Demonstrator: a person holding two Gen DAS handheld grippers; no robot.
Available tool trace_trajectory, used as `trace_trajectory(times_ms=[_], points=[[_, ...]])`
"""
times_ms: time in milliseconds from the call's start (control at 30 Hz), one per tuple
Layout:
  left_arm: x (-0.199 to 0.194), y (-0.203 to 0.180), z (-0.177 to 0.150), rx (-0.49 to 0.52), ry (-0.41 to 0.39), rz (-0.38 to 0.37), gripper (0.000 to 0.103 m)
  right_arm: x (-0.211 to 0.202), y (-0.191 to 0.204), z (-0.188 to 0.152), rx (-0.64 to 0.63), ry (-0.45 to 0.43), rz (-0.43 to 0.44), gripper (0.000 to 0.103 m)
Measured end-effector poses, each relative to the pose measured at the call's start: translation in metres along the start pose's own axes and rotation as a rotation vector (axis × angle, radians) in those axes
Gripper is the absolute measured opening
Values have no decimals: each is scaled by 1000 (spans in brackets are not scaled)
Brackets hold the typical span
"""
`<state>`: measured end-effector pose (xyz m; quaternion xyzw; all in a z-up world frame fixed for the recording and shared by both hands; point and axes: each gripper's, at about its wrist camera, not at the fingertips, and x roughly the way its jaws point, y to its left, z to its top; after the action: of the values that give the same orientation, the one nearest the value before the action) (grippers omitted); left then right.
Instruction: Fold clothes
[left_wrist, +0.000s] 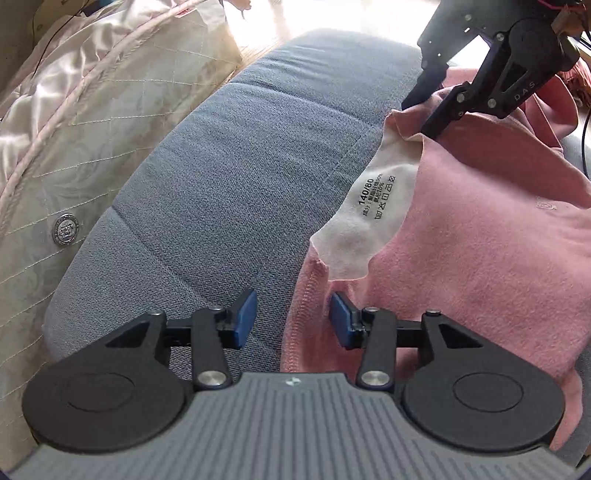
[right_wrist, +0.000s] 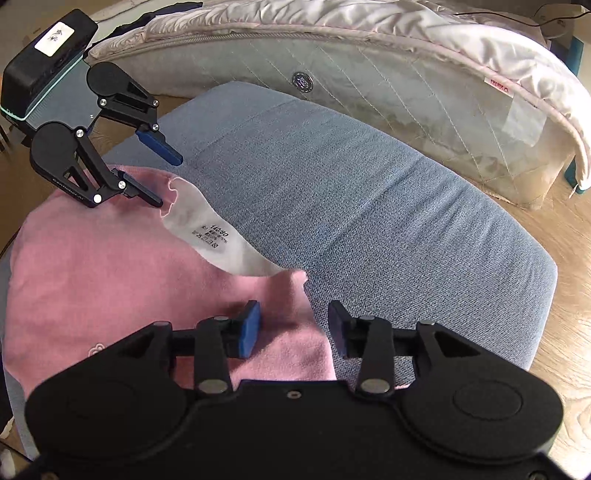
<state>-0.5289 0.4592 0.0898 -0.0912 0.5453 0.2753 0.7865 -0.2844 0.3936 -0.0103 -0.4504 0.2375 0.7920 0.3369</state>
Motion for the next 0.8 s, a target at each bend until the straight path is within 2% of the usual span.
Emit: trace_trajectory(times_ms=[33, 67, 100, 133, 233, 333, 433, 533, 600, 733, 800], points=[[0, 2, 1, -25, 7, -11, 21, 2, 1, -1, -6, -3, 0, 32], [-1, 5, 2, -50, 8, -18, 11, 4, 2, -2, -10, -6, 4, 15], [-4, 6, 3, -56, -5, -8, 9, 4, 4, -3, -10, -9, -4, 9], [-8, 8, 5, -60, -19, 2, 8, 2, 3, -2, 0, -13, -6, 7], [-27, 17, 13, 15, -77, 60, 7, -15, 1, 6, 14, -62, -37, 4], [-49, 44, 28, -26, -144, 111, 7, -38, -7, 22, 8, -147, -102, 4], [-53, 67, 43, -29, -181, 188, 7, -52, -25, 43, 42, -222, -154, 4], [-36, 86, 61, -29, -168, 241, 7, -46, -42, 61, 44, -269, -228, 4], [-15, 91, 67, -23, -145, 280, 7, -30, -50, 72, 60, -267, -245, 4], [33, 102, 72, -59, -59, 289, 8, 9, -64, 87, 69, -248, -291, 4], [45, 104, 71, -68, -44, 290, 10, 26, -70, 88, 99, -234, -296, 8]])
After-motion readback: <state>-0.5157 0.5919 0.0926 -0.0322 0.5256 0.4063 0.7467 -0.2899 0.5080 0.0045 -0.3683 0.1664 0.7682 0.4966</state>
